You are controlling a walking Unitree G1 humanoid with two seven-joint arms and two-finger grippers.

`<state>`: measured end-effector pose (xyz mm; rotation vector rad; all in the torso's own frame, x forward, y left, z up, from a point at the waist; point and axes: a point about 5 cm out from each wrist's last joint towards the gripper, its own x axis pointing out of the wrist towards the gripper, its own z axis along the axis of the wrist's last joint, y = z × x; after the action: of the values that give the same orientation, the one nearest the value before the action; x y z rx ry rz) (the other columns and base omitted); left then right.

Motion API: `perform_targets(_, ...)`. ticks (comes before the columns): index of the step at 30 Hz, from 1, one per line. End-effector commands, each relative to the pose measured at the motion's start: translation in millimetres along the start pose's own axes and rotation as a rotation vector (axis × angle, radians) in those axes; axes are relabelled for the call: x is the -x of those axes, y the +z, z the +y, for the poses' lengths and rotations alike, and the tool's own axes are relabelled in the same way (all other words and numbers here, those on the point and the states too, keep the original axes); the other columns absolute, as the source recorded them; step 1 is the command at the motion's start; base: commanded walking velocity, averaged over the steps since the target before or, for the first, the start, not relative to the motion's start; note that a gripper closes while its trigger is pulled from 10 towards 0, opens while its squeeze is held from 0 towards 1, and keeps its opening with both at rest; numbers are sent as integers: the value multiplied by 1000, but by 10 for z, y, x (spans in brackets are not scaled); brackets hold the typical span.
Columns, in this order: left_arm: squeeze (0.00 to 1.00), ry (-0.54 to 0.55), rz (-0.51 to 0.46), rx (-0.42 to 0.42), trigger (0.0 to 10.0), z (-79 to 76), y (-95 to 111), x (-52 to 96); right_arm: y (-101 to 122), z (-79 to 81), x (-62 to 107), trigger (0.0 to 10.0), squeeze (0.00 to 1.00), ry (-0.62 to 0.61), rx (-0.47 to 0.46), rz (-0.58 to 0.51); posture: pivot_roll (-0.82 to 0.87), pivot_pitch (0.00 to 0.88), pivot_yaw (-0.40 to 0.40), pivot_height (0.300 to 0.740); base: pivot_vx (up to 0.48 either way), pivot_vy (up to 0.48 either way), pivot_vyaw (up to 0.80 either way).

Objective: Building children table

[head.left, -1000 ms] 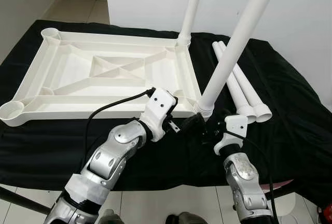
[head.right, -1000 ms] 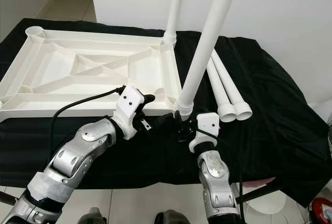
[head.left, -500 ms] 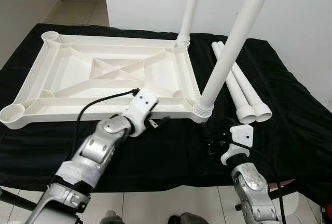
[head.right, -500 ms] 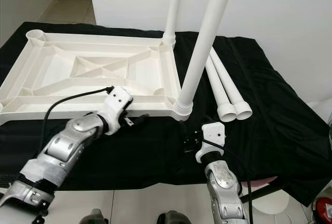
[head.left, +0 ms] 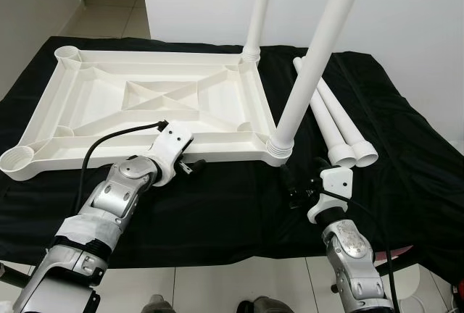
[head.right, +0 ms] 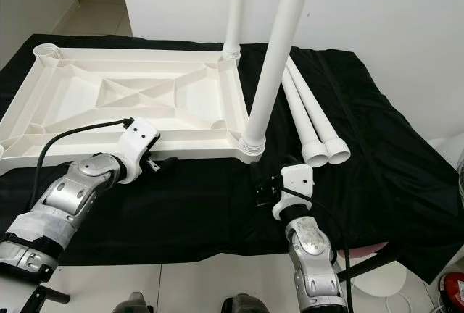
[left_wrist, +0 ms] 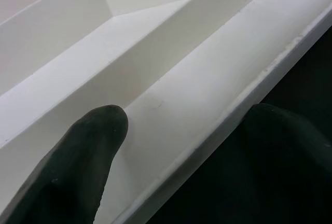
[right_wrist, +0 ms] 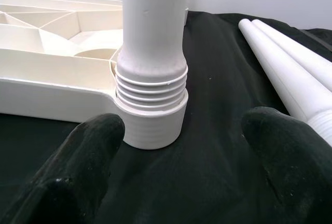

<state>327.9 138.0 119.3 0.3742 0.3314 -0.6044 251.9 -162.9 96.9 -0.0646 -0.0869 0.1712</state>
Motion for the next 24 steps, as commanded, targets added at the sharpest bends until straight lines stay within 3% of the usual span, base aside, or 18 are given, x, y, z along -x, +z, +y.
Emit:
perform_targets(1, 0, 99, -3, 9, 3098, 152, 11, 34, -4, -18, -13, 10000, 0, -5, 0, -3, 59, 7, -34, 740, 0, 0, 0)
perform_targets(2, 0, 96, -4, 6, 2353, 152, 12, 31, -1, -17, -24, 10000, 0, -4, 3, -5, 59, 7, -34, 740, 0, 0, 0)
perform_targets(4, 0, 96, -4, 6, 2353, 152, 12, 31, -1, -17, -24, 10000, 0, -4, 3, -5, 59, 7, -34, 740, 0, 0, 0)
perform_targets(5, 0, 91, -5, 9, 627, 149, 9, 29, 1, -15, -31, 10000, 0, -2, 6, -8, 62, 4, -34, 740, 0, 0, 0)
perform_targets(6, 0, 89, -2, 10, 0, 149, 2, 26, 5, -18, -41, 10000, 0, -3, 8, -10, 62, 3, -35, 740, 0, 0, 0)
perform_targets(24, 0, 110, -7, 60, 0, 62, 6, -24, 43, -75, -129, 10000, 0, -15, 27, -28, 61, 2, -45, 740, 0, 0, 0)
